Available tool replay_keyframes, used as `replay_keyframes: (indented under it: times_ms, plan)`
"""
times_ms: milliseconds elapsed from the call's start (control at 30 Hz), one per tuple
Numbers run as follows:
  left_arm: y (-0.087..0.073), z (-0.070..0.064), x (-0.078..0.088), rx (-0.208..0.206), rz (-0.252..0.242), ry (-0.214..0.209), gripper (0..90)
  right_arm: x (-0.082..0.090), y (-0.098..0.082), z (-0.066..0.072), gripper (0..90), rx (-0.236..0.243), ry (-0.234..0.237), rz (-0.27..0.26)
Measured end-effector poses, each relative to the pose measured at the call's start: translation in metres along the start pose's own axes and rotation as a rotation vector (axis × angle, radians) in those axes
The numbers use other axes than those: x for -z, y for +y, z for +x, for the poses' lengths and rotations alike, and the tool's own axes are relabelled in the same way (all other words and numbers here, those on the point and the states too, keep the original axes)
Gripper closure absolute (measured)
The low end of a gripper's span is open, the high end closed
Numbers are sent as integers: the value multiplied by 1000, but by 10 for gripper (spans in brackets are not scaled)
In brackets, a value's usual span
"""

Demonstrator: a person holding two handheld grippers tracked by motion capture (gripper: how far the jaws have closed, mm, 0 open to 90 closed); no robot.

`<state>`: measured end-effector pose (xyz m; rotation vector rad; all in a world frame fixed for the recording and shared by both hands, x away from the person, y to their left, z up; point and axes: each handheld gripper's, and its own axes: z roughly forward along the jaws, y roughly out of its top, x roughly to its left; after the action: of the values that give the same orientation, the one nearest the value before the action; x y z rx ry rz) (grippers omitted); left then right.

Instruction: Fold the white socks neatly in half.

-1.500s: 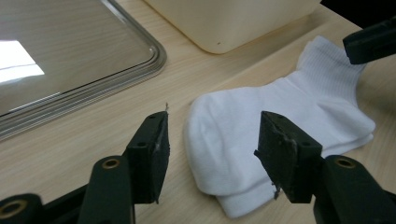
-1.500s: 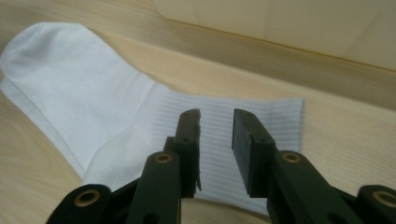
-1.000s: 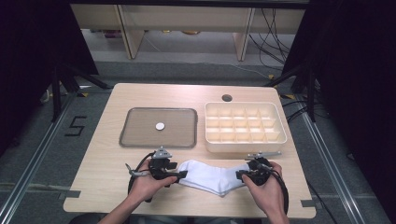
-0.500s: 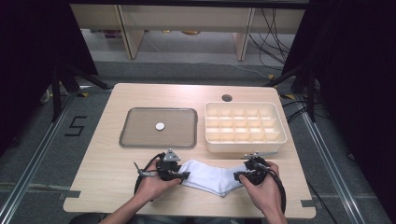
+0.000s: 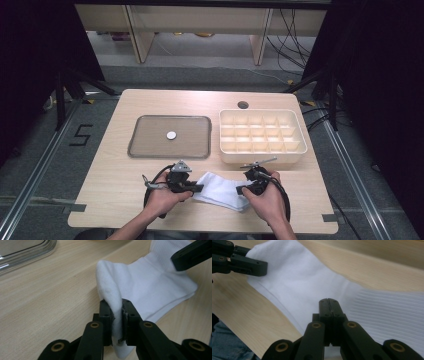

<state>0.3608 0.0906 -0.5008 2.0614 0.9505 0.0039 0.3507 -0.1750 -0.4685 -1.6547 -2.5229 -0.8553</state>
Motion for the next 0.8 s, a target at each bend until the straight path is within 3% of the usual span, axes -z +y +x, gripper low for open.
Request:
replay_keyframes:
  times_ms: [67,133,167,267,367,500,567,633,667,700,733,767,800]
  plan:
    - [1,-1,2,5,-3,3,799,-1,1,2,900,-3,7,11]
    - [3,-3,5,11,-10,-29,799,-9,3,8,900,-21,9,28]
    - [5,-5,8,20,-18,-47,798,-13,5,10,900,1,37,36]
    - [7,-7,10,26,-26,-78,798,-19,6,13,900,-23,25,56]
    - [10,-11,14,29,-36,-110,798,-26,7,12,900,1,40,69]
    - [11,-14,15,44,-45,-134,797,-29,7,15,900,-13,39,80]
    - [13,-16,15,47,-49,-167,798,-33,6,14,900,3,51,83]
    - [14,-17,16,44,-48,-175,798,-33,6,14,900,4,41,94]
    - [15,-19,16,53,-55,-177,798,-34,6,12,900,32,43,88]
    - [15,-19,16,53,-54,-184,798,-34,6,14,900,21,46,89]
    - [15,-20,16,60,-59,-192,798,-35,6,14,900,32,52,88]
    - [16,-21,16,60,-58,-196,798,-34,6,13,900,54,91,77]
    - [16,-22,16,62,-60,-205,798,-35,6,13,900,55,84,77]
